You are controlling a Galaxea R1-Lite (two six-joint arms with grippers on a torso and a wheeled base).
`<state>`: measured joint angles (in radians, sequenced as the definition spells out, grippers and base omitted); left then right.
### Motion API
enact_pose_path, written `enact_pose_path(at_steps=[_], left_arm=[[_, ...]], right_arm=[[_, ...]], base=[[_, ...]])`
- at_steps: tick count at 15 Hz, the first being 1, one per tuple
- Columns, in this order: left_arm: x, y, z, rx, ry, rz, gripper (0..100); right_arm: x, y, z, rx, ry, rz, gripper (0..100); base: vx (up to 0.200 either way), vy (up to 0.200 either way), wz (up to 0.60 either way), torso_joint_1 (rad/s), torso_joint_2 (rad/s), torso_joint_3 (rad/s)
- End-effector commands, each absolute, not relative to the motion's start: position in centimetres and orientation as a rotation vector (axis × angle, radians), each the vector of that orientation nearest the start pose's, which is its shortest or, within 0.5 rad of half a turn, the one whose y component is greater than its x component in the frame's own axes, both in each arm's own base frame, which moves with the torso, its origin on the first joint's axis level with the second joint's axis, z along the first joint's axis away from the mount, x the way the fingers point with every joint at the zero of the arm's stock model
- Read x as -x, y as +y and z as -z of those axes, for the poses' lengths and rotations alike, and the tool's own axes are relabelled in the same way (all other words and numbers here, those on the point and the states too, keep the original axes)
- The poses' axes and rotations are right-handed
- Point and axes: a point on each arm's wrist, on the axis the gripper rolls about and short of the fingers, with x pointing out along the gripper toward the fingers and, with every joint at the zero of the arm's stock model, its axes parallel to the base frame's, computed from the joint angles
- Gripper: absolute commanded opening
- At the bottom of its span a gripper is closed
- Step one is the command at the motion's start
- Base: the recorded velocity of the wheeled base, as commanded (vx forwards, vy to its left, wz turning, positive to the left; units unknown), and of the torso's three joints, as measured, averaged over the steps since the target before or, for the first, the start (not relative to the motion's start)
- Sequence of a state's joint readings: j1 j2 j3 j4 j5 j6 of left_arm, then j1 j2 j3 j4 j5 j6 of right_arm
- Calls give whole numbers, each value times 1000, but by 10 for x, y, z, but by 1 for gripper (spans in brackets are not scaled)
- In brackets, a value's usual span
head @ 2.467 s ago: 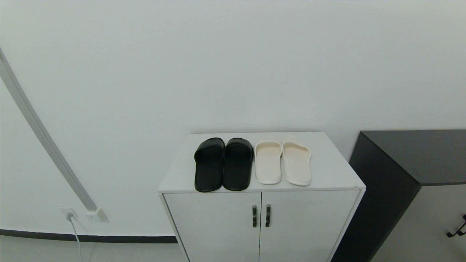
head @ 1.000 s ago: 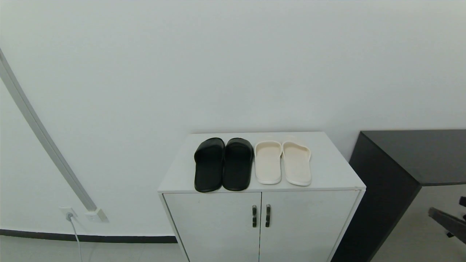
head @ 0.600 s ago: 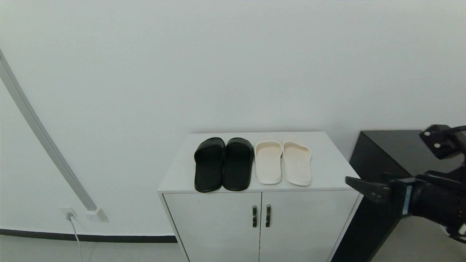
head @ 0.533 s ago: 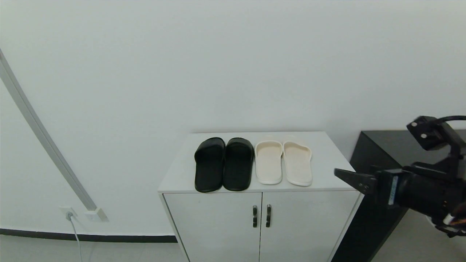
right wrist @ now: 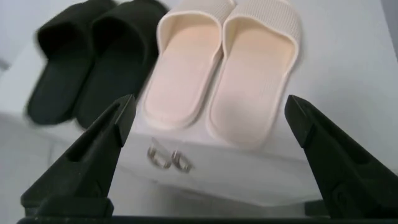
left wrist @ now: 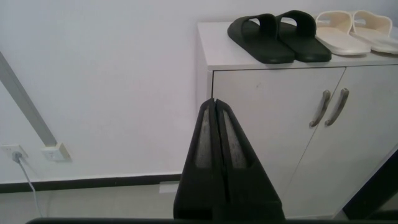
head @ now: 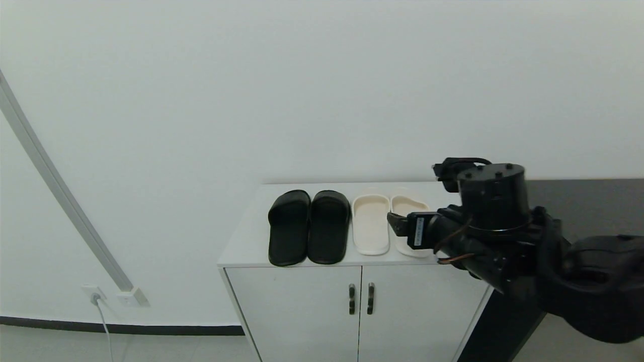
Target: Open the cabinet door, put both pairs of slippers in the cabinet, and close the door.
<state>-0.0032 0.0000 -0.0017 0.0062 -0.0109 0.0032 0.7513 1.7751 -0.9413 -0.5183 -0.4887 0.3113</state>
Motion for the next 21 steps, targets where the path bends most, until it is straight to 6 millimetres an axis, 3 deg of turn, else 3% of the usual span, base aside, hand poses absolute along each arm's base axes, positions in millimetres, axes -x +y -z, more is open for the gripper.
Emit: enact_pose_path(at_steps=[1,4,10,21], left_arm=[[23,0,-75,-3,5,14,0],[23,0,-75,-3,5,14,0],[23,0,-75,-3,5,14,0],[23,0,-75,-3,5,14,0]], right_arm=[[-283,251,-153,-86,302,-135,100],[-303,264,-141,-77,284,-59,100],[-352,263,-122,-89,273,19,100],[-406,265,-102,-68,231,65,100]], base=[[0,0,0,0,0,0],[0,0,0,0,0,0],[0,0,0,0,0,0],[0,0,0,0,0,0]])
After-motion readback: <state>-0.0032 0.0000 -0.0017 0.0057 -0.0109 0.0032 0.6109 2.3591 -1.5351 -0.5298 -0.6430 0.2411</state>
